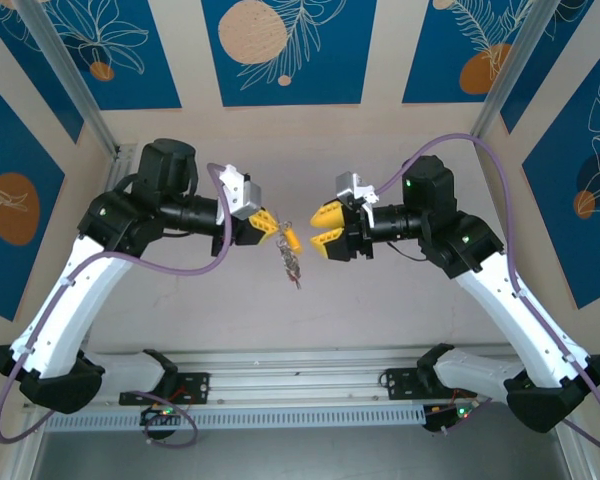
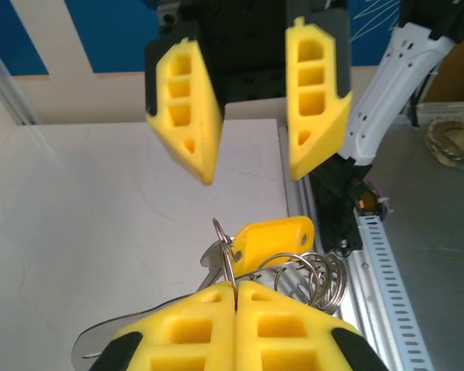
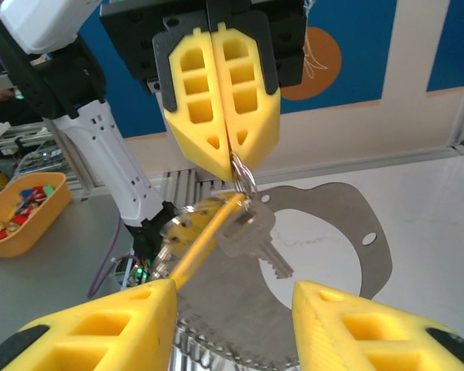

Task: Put the keys on the keyring

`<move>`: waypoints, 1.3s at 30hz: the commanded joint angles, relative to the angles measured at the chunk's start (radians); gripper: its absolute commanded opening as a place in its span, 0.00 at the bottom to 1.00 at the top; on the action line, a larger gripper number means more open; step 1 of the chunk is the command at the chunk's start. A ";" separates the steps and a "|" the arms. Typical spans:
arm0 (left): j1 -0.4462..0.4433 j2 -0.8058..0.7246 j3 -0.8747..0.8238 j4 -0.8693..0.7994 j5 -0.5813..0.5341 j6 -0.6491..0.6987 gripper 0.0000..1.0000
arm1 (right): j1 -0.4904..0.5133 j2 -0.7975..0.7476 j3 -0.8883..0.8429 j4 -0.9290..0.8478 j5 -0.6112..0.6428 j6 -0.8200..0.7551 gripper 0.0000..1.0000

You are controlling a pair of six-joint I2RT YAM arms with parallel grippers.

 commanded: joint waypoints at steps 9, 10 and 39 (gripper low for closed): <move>-0.037 0.004 0.057 -0.051 0.035 0.009 0.00 | -0.008 0.005 -0.024 0.183 -0.221 0.136 0.44; -0.038 0.003 0.057 -0.050 0.032 0.010 0.00 | -0.007 0.006 -0.029 0.207 -0.225 0.159 0.44; -0.061 -0.032 0.038 -0.022 0.010 -0.002 0.00 | 0.122 0.045 -0.062 0.247 0.037 0.229 0.13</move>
